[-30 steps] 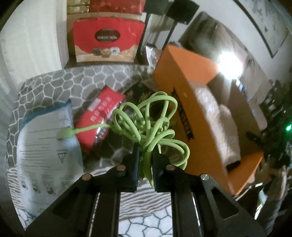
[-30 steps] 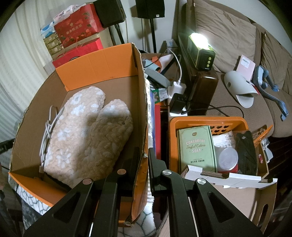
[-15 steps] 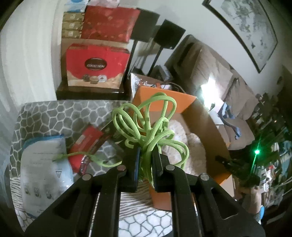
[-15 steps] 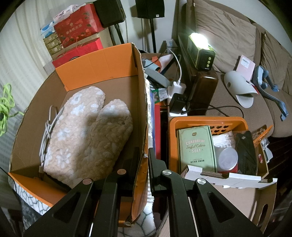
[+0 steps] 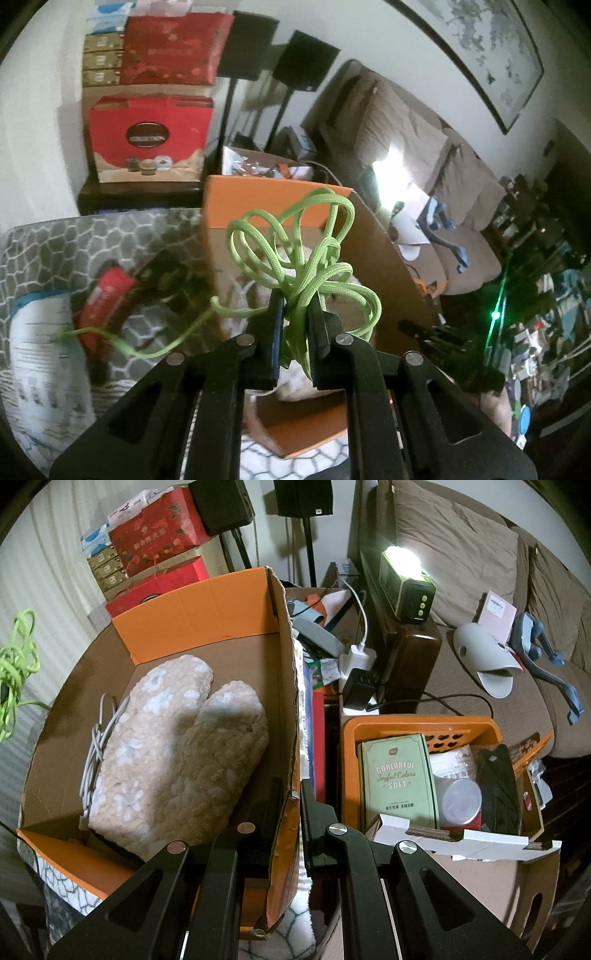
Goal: Organize objects
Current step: 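Lift the green cable with the left gripper and release it into the orange box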
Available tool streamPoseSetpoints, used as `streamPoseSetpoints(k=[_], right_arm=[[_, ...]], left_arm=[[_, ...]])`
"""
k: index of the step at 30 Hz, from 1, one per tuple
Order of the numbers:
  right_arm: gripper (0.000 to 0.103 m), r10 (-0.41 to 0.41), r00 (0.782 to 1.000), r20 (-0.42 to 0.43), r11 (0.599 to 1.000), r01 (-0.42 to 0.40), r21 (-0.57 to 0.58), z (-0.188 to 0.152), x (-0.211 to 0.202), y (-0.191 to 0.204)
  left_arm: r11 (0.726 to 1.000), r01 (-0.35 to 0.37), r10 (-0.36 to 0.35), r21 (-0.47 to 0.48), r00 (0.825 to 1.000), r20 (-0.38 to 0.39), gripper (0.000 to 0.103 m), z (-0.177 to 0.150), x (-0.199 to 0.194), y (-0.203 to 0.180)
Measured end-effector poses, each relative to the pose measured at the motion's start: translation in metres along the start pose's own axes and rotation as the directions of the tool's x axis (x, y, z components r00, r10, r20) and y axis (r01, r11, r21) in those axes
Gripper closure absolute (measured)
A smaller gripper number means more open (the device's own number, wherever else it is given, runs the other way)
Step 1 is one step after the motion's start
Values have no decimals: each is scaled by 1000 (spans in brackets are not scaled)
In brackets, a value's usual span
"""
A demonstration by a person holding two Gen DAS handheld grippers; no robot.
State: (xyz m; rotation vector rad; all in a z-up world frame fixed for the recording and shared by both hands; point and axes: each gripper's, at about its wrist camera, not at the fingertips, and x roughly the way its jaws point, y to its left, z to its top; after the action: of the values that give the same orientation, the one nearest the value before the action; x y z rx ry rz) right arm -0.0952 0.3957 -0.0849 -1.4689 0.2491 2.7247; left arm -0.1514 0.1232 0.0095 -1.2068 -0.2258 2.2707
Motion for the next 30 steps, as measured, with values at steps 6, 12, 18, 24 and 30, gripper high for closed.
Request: streamPoseSetpoints(k=[6,12,18,24,30], right_arm=[[95,-1,1000,0,1000,1,-1,0,0,0],[95,-2,1000,0,1000,2,0,0,0,0],[95,-1,1000,0,1000,1,-1,0,0,0],[95,0,1000,0,1000,0,0,0,0,-1],[95,-1,1000,-1,1000,1,0,0,0,-1]], left_arm=[[999,-11,13,50,999,-39,92,-4,20,-26],[994,-61,70,95,993,-96,92,-19,53,-43],[985,-94,117,144,980,-160,92,-35,82,-58],[978,-93,132,189,970,-205,83,-46,93,-69],[979,-42,83,200,976,-202,40,-47,76,-76]])
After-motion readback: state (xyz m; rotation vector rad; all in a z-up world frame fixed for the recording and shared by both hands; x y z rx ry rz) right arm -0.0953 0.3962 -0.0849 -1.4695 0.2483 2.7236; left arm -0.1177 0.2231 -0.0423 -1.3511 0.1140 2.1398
